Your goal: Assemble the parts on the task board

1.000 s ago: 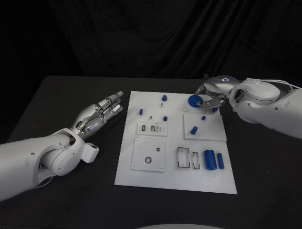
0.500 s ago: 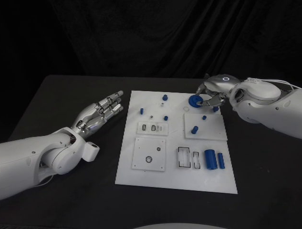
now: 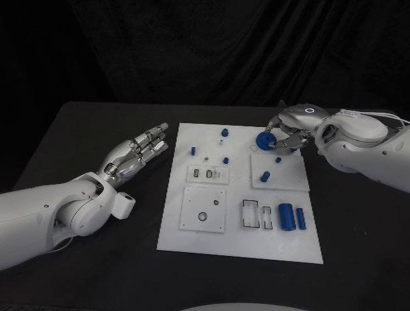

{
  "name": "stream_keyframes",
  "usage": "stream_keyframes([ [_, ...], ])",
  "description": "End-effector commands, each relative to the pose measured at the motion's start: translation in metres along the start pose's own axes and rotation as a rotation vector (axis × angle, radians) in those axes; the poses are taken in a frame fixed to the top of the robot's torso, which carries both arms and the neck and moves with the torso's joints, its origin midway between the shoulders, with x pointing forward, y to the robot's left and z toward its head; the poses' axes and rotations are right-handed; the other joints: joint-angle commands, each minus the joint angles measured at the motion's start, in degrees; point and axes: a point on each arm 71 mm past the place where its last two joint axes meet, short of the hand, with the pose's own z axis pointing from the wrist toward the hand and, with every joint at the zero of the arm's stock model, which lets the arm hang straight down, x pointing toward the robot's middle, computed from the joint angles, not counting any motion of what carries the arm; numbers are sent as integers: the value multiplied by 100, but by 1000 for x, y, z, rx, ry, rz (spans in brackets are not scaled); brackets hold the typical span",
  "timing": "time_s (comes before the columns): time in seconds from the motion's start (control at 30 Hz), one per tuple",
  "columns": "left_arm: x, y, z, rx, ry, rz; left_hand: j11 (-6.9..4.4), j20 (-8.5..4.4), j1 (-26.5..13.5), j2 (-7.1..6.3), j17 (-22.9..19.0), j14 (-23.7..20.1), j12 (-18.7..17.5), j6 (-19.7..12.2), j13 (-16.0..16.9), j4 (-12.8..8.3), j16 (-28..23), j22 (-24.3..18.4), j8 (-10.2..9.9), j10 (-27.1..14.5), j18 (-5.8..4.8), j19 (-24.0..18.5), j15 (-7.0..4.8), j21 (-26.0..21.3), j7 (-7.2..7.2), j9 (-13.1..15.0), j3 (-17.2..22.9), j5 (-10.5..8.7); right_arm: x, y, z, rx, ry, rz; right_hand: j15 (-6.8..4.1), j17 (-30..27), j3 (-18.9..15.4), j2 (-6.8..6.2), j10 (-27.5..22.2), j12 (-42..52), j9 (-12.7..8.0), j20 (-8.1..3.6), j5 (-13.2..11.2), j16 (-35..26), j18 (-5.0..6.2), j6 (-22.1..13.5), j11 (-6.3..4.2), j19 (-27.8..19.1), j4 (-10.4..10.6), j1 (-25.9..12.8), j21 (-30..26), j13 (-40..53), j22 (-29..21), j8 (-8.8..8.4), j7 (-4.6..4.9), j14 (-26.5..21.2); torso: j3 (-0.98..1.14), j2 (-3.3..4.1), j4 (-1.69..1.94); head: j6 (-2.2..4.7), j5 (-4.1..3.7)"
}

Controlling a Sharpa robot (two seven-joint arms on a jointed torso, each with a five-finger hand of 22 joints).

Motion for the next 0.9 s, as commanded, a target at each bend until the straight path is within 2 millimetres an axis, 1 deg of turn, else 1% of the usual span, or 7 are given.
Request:
stream_keyframes([
  [0.03,1,-8,0,107,14,-3,14,47,62,-2,1,-6,23,0,5,-5,-2,0,5,0,106,10,25,26,17,2,27,21,-8,1,-1,7,-34,-6,-43,1509,14,34,596,15,2162,-34,39,17,-107,-26,-47,542,-5,-35,37,1510,1455,903,7,604,3,-1,-1,4,10],
  [0.13,0,-8,0,106,12,-1,22,52,65,-3,1,-6,26,2,7,-5,-2,1,5,4,106,13,30,28,9,2,30,21,-14,4,-1,1,-46,-6,-42,1509,10,27,596,15,2190,-34,39,17,-109,-33,-44,548,3,-50,45,1510,1460,922,15,604,2,-1,0,-3,11],
  [0.3,0,-8,0,104,12,-1,22,52,65,-3,1,-6,26,2,7,-5,-2,1,5,4,106,13,30,28,9,2,30,21,-25,11,0,-14,-69,-7,-40,1509,7,19,596,15,2218,-34,40,17,-112,-62,-37,554,18,-73,52,1510,1464,932,27,604,-8,-2,0,-4,20],
  [0.47,1,-8,0,104,12,-1,32,57,65,-4,1,-5,27,-4,7,-3,-1,1,4,5,106,15,35,30,1,2,32,21,-30,19,4,-31,-76,-8,-39,1509,6,19,596,15,2230,-33,40,17,-114,-72,-34,558,28,-86,58,1510,1468,935,31,604,-9,-1,3,-7,11],
  [0.63,1,-8,1,105,9,3,35,59,64,-4,-1,-13,29,4,8,-1,-4,-2,5,7,106,8,37,24,-1,3,33,21,-32,30,11,-50,-63,-11,-39,1509,7,20,596,15,2232,-33,41,17,-111,-74,-33,552,29,-86,50,1510,1463,936,32,604,-3,0,3,-13,-3],
  [0.73,2,-8,1,106,7,5,38,59,64,-2,-4,-20,30,7,8,1,-6,-6,5,8,106,-2,34,15,-4,3,35,23,-32,37,18,-65,-54,-14,-37,1509,14,21,596,15,2241,-32,43,17,-112,-87,-30,555,23,-78,55,1510,1465,936,40,604,0,2,10,-33,-2],
  [0.9,3,-8,1,106,8,4,40,58,64,0,-4,-21,30,5,8,2,-7,-7,5,8,105,-5,32,13,-5,3,37,25,-34,50,29,-91,-43,-21,-35,1509,25,26,596,15,2251,-31,46,17,-112,-100,-26,555,17,-68,54,1510,1465,936,45,604,2,5,17,-21,-12],
])
